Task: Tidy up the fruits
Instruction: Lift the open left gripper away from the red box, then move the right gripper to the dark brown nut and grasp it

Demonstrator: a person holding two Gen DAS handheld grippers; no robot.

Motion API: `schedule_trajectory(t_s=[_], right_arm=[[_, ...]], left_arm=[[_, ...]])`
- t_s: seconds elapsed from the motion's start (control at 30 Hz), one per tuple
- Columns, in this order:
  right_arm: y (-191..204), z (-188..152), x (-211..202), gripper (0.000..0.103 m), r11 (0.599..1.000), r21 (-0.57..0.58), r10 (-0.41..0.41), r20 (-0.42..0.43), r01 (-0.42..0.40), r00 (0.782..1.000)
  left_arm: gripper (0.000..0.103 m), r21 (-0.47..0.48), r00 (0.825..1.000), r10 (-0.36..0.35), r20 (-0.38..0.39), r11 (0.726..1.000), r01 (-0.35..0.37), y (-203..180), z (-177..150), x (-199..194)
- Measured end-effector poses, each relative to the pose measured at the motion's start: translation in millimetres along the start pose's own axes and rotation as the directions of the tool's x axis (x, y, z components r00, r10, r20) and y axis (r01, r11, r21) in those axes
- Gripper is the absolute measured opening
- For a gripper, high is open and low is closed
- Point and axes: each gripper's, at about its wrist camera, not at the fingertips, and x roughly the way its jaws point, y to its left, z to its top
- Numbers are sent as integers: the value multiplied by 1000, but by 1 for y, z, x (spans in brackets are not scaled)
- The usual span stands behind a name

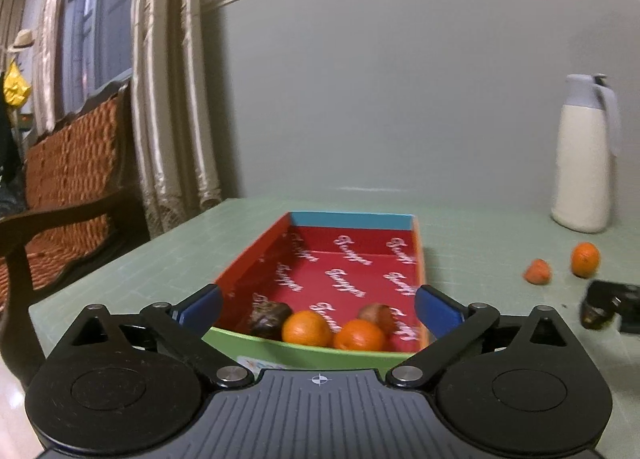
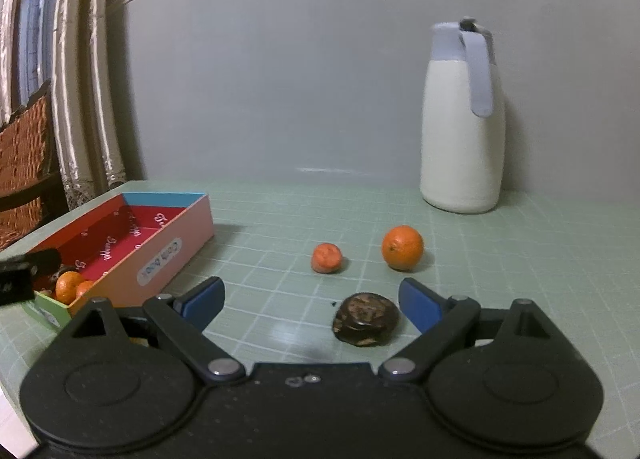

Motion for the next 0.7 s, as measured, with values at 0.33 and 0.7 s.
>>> schedule_trajectory(t_s=[0.33, 0.7], right_arm=[[-14, -2, 6, 85, 999, 30, -37, -41, 39, 998], [-21, -3, 23, 80, 997, 44, -66, -95, 71, 993]], left_arm=[[103, 45, 999, -53, -5, 998, 53, -18, -13, -21], [103, 37, 999, -29, -21, 999, 29, -9, -22, -20]])
